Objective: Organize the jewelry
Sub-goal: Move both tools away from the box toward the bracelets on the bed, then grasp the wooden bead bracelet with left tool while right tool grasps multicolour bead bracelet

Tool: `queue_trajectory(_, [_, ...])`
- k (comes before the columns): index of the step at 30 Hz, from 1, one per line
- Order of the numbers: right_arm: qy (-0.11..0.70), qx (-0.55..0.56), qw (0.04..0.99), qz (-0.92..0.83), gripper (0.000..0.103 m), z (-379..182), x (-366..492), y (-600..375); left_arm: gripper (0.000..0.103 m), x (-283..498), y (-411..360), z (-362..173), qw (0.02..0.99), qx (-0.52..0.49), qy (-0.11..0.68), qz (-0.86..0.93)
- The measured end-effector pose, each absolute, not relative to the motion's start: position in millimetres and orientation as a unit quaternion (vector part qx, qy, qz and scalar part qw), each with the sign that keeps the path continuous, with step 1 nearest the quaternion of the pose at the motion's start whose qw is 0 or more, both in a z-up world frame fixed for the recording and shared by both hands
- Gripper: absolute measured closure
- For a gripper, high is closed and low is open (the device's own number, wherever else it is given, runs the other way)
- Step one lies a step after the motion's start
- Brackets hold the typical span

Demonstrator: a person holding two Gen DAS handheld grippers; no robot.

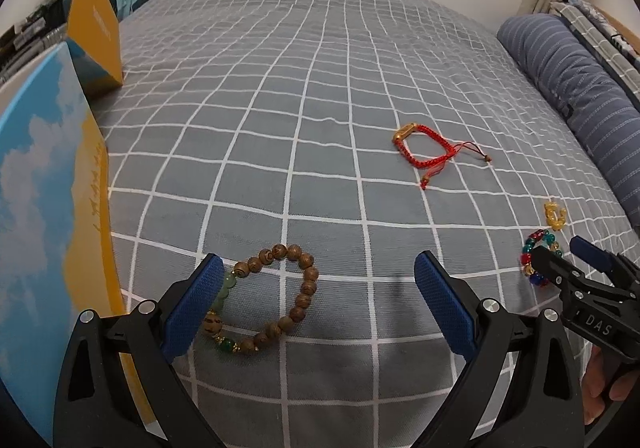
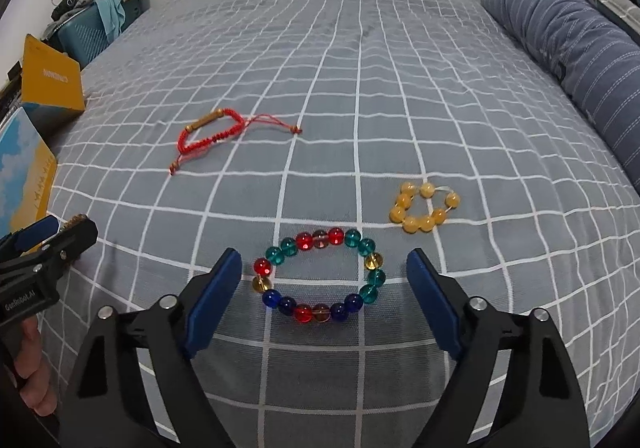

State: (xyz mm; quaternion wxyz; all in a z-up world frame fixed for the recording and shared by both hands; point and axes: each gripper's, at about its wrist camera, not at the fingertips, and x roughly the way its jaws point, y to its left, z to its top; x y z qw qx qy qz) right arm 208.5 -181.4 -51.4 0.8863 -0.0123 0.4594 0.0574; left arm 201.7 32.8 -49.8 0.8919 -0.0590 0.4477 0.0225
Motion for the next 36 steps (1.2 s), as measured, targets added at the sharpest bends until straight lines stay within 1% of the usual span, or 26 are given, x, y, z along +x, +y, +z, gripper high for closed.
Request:
queue_trajectory(2, [0.463,-0.013,0.884,0.058,0.026,-53.9,209.6,-180.5,0.009,203.1,33.8,-53.1,0.892,-0.056,0.448,0.026])
queue_trajectory(5, [0.469,-0.015,0.881,0.063,0.034,-56.4,210.3,-178.9,0.010,204.4,35.9,-54.9,0.892,-0.057,0.449,0.026])
queue_trajectory(7, [0.469,-0.018,0.881,0.063,0.035,-56.2,210.5,-178.1,0.011,205.6,37.6,-56.1,0.891,-0.058,0.450,0.026])
queue_trajectory(10, [0.471,-0.020,0.880,0.066,0.041,-56.7,210.7,-175.9,0.023,207.8,38.7,-60.0,0.888,-0.056,0.456,0.029])
queue_trajectory(12, [0.472,-0.021,0.879,0.067,0.046,-57.6,210.4,-174.8,0.030,208.5,39.5,-62.0,0.887,-0.053,0.458,0.032])
queue_trajectory(14, [0.473,-0.021,0.879,0.067,0.048,-58.4,210.7,-174.8,0.036,208.7,39.0,-62.4,0.887,-0.046,0.459,0.036])
queue_trajectory(15, [0.473,-0.020,0.878,0.067,0.052,-58.8,211.1,-175.1,0.041,208.6,38.9,-62.2,0.887,-0.046,0.459,0.037])
queue_trajectory(16, [0.475,-0.019,0.877,0.066,0.054,-59.2,211.4,-175.5,0.044,208.6,39.1,-62.2,0.886,-0.046,0.459,0.036])
queue_trajectory(18, [0.477,-0.019,0.876,0.066,0.063,-60.1,211.3,-175.9,0.054,208.7,38.9,-62.6,0.885,-0.046,0.462,0.034])
queue_trajectory(20, [0.479,-0.017,0.875,0.068,0.068,-60.4,211.7,-177.0,0.058,208.9,39.5,-62.1,0.883,-0.050,0.465,0.031])
queue_trajectory(22, [0.480,-0.016,0.874,0.067,0.075,-60.2,212.0,-178.2,0.066,209.4,39.8,-61.7,0.882,-0.054,0.467,0.026])
queue_trajectory(23, [0.481,-0.014,0.874,0.068,0.084,-60.1,212.2,-177.9,0.076,209.7,39.4,-61.4,0.881,-0.056,0.468,0.023])
queue_trajectory(24, [0.483,-0.012,0.873,0.070,0.085,-59.7,212.2,-178.0,0.084,209.6,39.4,-61.6,0.880,-0.057,0.471,0.020])
queue_trajectory(26, [0.483,-0.012,0.873,0.069,0.085,-58.5,211.3,-177.4,0.085,209.8,39.8,-60.9,0.878,-0.060,0.474,0.018])
queue_trajectory(28, [0.483,-0.009,0.873,0.070,0.085,-57.9,211.7,-177.7,0.091,209.6,37.7,-59.9,0.878,-0.056,0.475,0.016])
queue_trajectory(29, [0.483,-0.007,0.873,0.070,0.085,-57.4,211.6,-177.6,0.096,209.0,37.1,-58.9,0.879,-0.054,0.474,0.017])
queue_trajectory(36, [0.479,-0.001,0.875,0.072,0.085,-52.3,209.2,-179.7,0.096,204.3,34.9,-54.3,0.879,-0.053,0.473,0.009])
